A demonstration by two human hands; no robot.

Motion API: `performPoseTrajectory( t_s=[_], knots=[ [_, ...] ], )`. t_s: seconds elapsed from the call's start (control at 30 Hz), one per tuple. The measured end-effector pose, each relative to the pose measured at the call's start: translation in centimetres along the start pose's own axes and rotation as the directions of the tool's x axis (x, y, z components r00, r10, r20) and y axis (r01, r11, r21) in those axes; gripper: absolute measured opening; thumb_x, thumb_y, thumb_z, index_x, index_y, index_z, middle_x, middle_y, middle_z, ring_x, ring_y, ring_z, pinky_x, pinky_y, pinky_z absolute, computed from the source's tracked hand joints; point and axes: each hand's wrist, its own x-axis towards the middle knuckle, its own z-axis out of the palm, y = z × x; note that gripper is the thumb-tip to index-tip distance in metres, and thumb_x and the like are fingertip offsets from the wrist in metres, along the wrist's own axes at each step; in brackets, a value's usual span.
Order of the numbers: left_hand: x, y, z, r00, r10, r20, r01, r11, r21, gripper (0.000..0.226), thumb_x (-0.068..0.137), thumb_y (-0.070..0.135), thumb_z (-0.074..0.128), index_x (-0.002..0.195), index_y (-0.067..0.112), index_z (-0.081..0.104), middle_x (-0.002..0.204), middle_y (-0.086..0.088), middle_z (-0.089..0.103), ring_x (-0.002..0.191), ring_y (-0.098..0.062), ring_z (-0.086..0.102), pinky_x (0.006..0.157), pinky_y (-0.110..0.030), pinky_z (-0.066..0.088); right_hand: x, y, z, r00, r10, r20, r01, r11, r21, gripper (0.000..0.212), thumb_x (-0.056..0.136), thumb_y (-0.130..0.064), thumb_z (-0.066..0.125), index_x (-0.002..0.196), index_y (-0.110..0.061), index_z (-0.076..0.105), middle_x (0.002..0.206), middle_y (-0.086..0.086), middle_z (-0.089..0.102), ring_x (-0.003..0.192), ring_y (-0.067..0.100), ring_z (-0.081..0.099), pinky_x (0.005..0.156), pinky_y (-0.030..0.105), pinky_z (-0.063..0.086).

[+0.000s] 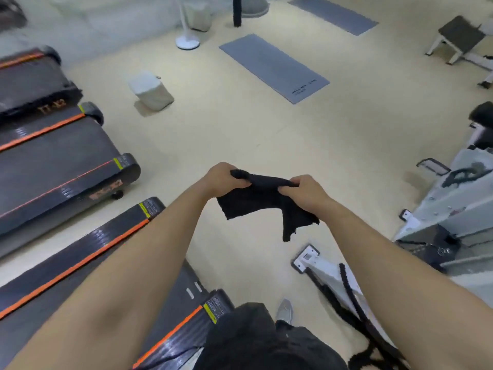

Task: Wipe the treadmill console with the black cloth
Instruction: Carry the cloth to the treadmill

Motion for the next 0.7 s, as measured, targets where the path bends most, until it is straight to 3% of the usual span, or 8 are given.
performPoseTrajectory(
  t_s=[0.17,0.3,0.37,0.47,0.63,0.7],
  knots=[
    [0.8,-2.4,-4.7,0.943,-0.163,-0.291,0.151,0.986,-0.063,0.028,0.085,0.034,0.07,0.071,0.012,0.059,0.067,0.0,0.059,0.063,-0.017,0.054,0.056,-0.028,0.039,7.4,-7.4,1.3,0.961,-0.148,0.232,0.168,0.983,-0.07,0.018,0.084,-0.018,0.056,0.093,-0.005,0.064,0.084,0.007,0.065,0.08,0.025,0.061,0.073,0.036,0.049],
    [-0.1,-6.6,-8.8,0.839,-0.289,-0.461,0.252,0.957,-0.142,0.028,0.088,0.028,0.067,0.069,0.012,0.055,0.07,-0.003,0.057,0.066,-0.021,0.052,0.059,-0.032,0.038,11.5,-14.0,5.7,0.888,-0.22,0.403,0.297,0.945,-0.137,0.011,0.079,-0.011,0.05,0.087,-0.012,0.059,0.073,0.009,0.056,0.066,0.028,0.053,0.06,0.034,0.044],
    [-0.8,-9.5,-10.8,0.783,-0.359,-0.507,0.298,0.933,-0.199,0.025,0.088,0.024,0.068,0.068,0.015,0.055,0.073,-0.003,0.059,0.072,-0.023,0.055,0.06,-0.032,0.037,13.2,-17.3,8.6,0.841,-0.25,0.48,0.355,0.924,-0.14,0.019,0.078,-0.012,0.049,0.091,-0.017,0.062,0.074,0.009,0.059,0.064,0.028,0.054,0.059,0.034,0.045],
    [-1.7,-14.1,-14.0,0.686,-0.461,-0.563,0.334,0.887,-0.32,0.018,0.084,0.015,0.069,0.071,0.011,0.057,0.073,-0.003,0.061,0.077,-0.025,0.059,0.064,-0.032,0.04,15.8,-22.2,14.2,0.76,-0.31,0.571,0.464,0.874,-0.143,0.021,0.08,-0.013,0.053,0.096,-0.017,0.068,0.085,0.005,0.066,0.077,0.024,0.061,0.07,0.033,0.049],
    [-4.3,-20.8,-19.3,0.531,-0.593,-0.605,0.359,0.804,-0.473,0.026,0.08,0.008,0.068,0.063,0.023,0.055,0.068,0.0,0.058,0.071,-0.023,0.055,0.063,-0.03,0.039,17.7,-30.7,24.2,0.629,-0.343,0.698,0.627,0.754,-0.194,0.024,0.081,-0.01,0.058,0.099,0.004,0.066,0.08,0.007,0.056,0.074,0.022,0.052,0.067,0.031,0.039],
    [-6.4,-22.8,-20.7,0.453,-0.642,-0.619,0.359,0.767,-0.532,0.024,0.079,0.006,0.067,0.064,0.019,0.053,0.065,0.002,0.055,0.069,-0.021,0.052,0.058,-0.03,0.038,17.1,-33.7,28.1,0.564,-0.337,0.754,0.686,0.699,-0.201,0.025,0.082,-0.01,0.06,0.101,0.005,0.065,0.08,0.009,0.056,0.073,0.021,0.05,0.066,0.031,0.039]
  ],
)
